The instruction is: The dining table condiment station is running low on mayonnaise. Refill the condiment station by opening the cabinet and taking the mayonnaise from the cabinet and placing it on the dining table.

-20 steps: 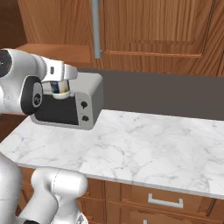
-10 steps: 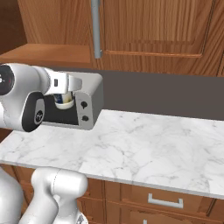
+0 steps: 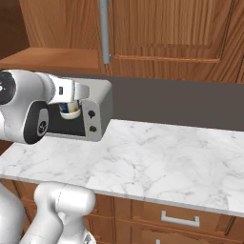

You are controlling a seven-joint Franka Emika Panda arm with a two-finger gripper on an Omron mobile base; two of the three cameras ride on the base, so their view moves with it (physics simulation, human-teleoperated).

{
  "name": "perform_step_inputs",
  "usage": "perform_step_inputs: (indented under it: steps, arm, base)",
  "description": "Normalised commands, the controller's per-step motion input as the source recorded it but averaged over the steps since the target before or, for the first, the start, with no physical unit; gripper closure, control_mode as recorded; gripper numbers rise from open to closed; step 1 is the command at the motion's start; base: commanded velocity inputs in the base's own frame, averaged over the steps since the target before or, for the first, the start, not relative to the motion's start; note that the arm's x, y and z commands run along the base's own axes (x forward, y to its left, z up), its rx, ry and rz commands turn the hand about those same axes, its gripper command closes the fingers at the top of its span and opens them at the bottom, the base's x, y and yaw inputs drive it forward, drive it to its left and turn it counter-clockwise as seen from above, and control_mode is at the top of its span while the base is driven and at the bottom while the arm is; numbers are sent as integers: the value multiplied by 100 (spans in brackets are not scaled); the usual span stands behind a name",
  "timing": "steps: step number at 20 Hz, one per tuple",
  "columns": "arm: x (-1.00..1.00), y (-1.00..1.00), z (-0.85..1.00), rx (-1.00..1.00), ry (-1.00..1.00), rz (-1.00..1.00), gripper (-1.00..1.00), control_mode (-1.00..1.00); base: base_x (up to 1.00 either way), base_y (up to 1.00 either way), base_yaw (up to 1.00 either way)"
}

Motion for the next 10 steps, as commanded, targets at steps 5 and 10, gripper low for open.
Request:
perform_step_inputs:
  steps: [5, 10]
  arm:
    - [0, 0, 0, 0, 0, 0, 100, 100]
    - [0, 0, 0, 0, 0, 0, 100, 100]
  base:
    - [-27, 0, -3]
    - [-67, 0, -11]
